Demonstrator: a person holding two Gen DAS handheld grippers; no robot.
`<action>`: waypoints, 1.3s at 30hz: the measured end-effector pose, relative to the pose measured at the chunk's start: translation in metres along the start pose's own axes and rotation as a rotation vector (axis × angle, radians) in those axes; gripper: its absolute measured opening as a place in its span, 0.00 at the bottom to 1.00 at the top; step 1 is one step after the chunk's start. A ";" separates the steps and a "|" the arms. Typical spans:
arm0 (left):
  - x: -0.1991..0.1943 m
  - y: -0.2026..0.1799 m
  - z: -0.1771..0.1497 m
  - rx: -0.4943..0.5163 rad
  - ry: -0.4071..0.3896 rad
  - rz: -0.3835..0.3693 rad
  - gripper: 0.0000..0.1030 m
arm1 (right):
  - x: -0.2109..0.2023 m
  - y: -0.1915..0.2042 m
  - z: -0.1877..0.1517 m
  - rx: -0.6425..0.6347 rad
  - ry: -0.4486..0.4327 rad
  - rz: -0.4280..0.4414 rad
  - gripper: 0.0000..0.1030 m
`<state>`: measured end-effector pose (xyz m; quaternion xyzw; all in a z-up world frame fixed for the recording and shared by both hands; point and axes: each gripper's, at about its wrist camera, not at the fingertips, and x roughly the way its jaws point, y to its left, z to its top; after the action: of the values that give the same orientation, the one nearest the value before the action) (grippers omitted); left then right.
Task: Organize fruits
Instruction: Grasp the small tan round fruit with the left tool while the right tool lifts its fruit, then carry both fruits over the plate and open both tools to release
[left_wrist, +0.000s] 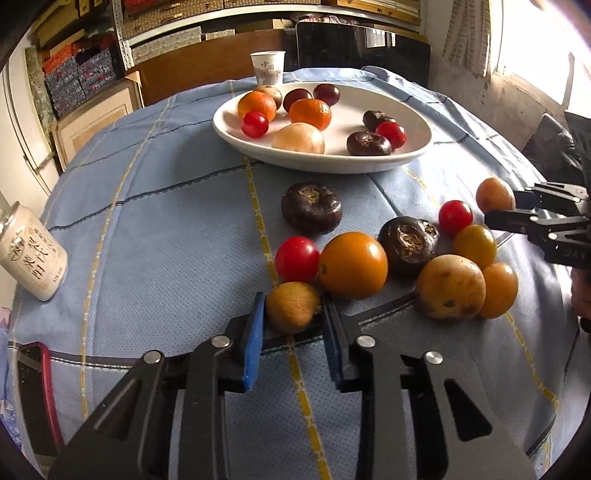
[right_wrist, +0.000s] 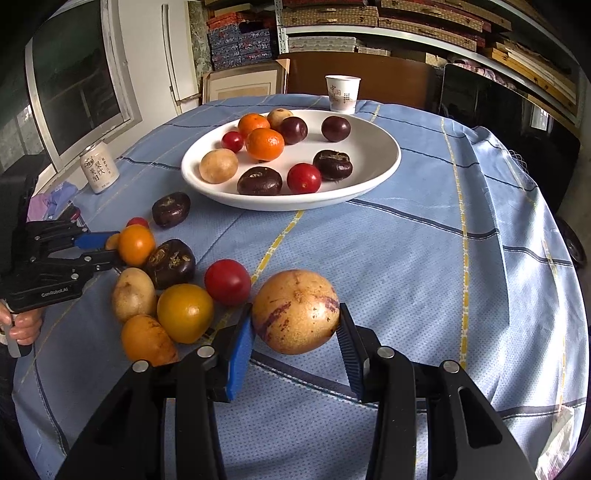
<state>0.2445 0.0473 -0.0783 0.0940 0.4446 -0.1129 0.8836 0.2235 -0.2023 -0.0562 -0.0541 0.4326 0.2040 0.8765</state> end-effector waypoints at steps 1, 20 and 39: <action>-0.001 -0.001 0.000 0.004 -0.002 0.009 0.28 | 0.000 -0.001 0.000 0.003 -0.002 0.002 0.43; -0.027 0.011 0.075 -0.194 -0.175 -0.027 0.27 | -0.009 -0.006 0.052 0.140 -0.216 0.039 0.43; 0.043 0.038 0.150 -0.304 -0.105 0.009 0.96 | 0.038 -0.036 0.110 0.241 -0.204 0.010 0.74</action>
<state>0.3947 0.0388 -0.0222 -0.0450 0.4091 -0.0450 0.9103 0.3399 -0.1936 -0.0209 0.0747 0.3631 0.1594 0.9150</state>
